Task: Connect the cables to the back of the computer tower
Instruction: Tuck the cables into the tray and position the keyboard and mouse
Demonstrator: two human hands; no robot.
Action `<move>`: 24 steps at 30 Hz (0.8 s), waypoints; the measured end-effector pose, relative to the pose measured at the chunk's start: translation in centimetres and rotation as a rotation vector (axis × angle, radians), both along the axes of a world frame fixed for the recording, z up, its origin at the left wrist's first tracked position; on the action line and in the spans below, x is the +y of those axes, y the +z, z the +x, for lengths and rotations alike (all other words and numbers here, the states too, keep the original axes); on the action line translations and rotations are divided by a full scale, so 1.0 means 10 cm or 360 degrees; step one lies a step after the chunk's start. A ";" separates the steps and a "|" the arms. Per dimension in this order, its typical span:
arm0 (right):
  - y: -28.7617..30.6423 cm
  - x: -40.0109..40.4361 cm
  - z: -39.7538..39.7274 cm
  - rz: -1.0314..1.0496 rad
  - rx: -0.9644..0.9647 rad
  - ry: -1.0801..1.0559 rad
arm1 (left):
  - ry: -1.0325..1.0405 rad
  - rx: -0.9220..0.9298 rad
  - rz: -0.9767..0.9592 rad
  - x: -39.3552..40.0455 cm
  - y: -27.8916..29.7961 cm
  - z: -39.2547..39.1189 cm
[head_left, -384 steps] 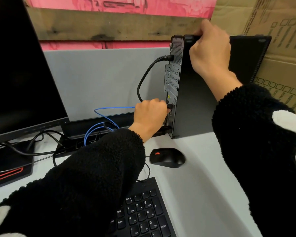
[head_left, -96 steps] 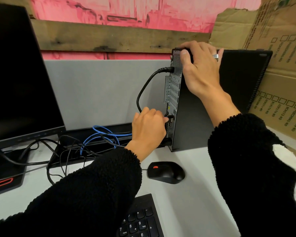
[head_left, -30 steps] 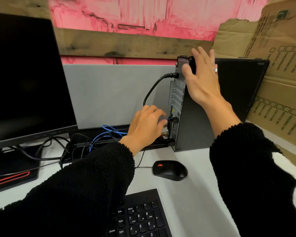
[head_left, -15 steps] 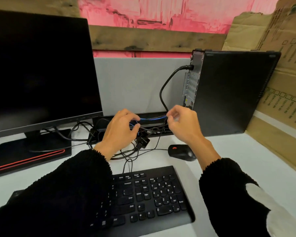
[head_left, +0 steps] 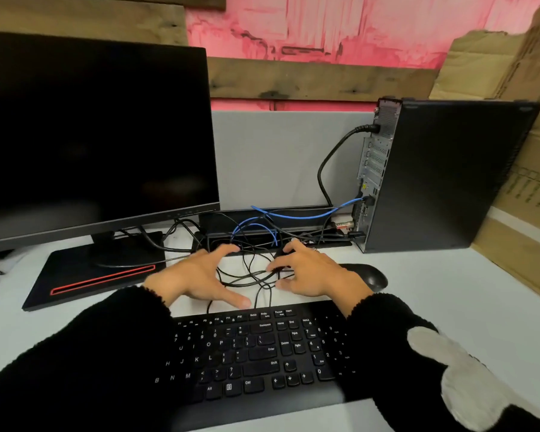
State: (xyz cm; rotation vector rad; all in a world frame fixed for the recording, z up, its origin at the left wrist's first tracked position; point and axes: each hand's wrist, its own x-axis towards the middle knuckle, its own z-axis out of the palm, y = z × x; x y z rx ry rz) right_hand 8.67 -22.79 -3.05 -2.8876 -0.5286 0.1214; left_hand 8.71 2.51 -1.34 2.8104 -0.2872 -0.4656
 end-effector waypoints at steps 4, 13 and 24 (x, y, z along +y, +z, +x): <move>0.06 0.09 0.06 -0.0044 -0.0064 -0.0059 | -0.0157 -0.0090 0.0071 -0.18 -0.12 0.11; 0.13 0.10 0.23 0.0086 -0.0283 -0.0265 | 0.0098 -0.0728 -0.0341 -0.33 -0.07 0.48; 0.07 0.11 0.17 -0.0084 -0.0141 0.0056 | 0.0005 -0.0330 -0.0705 -0.62 -0.33 1.04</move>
